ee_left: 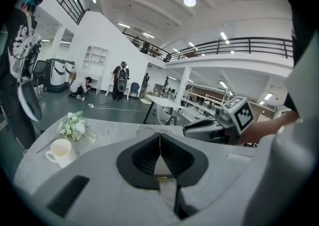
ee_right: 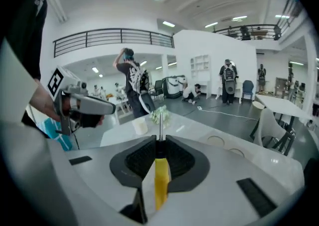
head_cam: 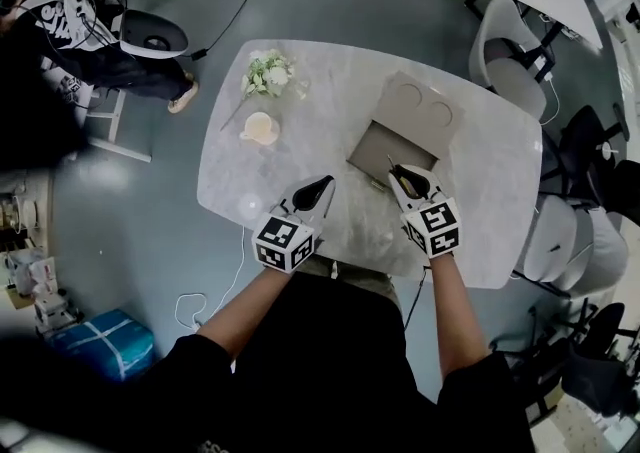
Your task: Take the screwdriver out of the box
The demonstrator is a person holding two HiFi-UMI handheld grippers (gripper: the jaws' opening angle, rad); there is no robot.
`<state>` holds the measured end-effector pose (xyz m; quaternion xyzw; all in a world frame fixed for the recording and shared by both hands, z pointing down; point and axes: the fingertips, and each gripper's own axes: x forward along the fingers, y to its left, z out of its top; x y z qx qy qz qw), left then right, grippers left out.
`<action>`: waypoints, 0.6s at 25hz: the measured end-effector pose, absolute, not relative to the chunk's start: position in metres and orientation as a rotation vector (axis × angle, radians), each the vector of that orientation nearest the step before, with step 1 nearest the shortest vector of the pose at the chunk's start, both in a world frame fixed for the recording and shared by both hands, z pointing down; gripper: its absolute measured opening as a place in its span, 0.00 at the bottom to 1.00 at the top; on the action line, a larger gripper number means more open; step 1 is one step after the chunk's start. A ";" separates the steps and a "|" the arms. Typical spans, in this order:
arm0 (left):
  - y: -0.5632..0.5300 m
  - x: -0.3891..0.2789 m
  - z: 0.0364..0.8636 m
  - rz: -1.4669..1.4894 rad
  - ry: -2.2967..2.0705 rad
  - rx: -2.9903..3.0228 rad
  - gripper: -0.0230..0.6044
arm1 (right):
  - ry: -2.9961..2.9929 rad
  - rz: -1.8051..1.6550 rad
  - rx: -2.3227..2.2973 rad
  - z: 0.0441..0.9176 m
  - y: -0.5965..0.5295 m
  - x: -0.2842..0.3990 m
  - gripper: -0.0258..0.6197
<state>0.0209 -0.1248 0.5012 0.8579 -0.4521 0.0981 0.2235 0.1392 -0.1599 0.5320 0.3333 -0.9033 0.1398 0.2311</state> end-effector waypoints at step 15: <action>-0.119 0.039 0.390 0.075 -1.211 2.599 0.06 | -2.485 0.291 1.668 0.381 -0.091 0.188 0.13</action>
